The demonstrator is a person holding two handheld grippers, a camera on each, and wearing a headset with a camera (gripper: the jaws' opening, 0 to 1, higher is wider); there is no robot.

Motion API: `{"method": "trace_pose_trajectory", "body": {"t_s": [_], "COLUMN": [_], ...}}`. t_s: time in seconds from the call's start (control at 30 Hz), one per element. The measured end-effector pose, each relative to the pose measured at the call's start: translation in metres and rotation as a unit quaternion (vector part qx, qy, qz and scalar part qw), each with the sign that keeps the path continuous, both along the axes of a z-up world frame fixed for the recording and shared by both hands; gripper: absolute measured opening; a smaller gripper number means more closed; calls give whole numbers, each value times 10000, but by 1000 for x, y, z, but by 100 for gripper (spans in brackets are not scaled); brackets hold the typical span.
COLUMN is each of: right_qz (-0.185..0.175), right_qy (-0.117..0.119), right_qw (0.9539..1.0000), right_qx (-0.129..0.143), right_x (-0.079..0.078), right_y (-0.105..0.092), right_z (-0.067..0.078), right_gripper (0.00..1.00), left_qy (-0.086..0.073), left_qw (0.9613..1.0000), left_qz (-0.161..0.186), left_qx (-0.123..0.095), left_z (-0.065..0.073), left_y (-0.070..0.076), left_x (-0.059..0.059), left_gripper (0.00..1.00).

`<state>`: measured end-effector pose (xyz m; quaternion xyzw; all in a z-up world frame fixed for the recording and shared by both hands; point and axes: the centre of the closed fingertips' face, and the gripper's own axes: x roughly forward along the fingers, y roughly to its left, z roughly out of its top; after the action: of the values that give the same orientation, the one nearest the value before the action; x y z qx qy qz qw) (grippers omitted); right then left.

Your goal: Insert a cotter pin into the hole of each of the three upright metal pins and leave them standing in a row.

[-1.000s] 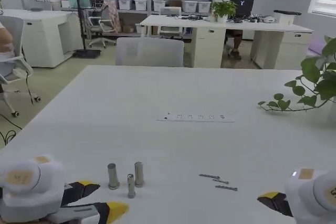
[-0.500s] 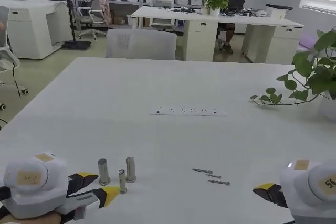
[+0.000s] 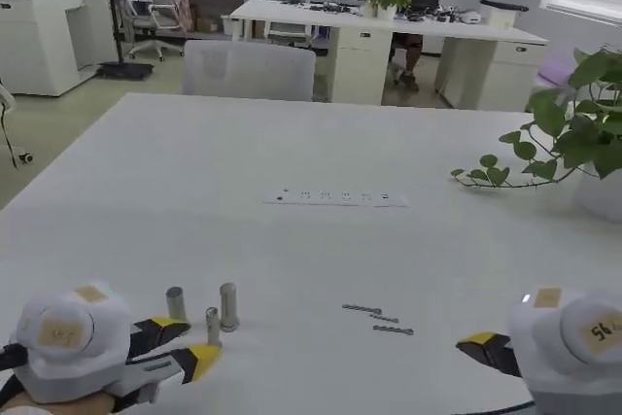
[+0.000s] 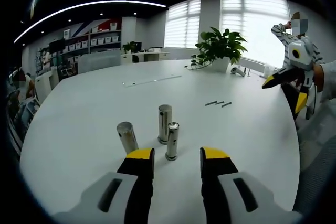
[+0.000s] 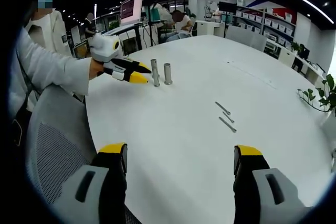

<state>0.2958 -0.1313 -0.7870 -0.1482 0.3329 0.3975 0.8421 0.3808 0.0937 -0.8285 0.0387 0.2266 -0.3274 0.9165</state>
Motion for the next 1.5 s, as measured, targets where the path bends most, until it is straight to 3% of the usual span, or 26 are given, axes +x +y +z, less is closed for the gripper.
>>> {"method": "trace_pose_trajectory", "body": {"t_s": [0.23, 0.4, 0.67, 0.9, 1.13, 1.5], "right_qz": [0, -19, -86, -119, -123, -120], "right_qy": [13, 36, 84, 105, 111, 110], "right_qw": [10000, 10000, 9998, 9997, 9997, 9997], "right_qx": [-53, -81, -140, -173, -188, -192], "right_x": [3, 5, 4, 3, 2, 2], "right_y": [0, -1, -7, -11, -10, -11], "right_z": [0, 0, -4, -6, -8, -9], "right_gripper": [85, 85, 85, 85, 85, 85], "left_qy": [12, -160, -198, -248, -350, -332], "left_qw": [9999, 9997, 9995, 9993, 9982, 9966], "left_qz": [-100, -157, -213, -249, -415, -735], "left_qx": [48, 95, 90, 120, 237, 143], "left_z": [-9, -9, -14, -13, -12, -12], "left_y": [-1, -4, -11, -14, -16, -19], "left_x": [8, 14, 19, 18, 15, 8], "left_gripper": [28, 24, 17, 8, 7, 6]}}
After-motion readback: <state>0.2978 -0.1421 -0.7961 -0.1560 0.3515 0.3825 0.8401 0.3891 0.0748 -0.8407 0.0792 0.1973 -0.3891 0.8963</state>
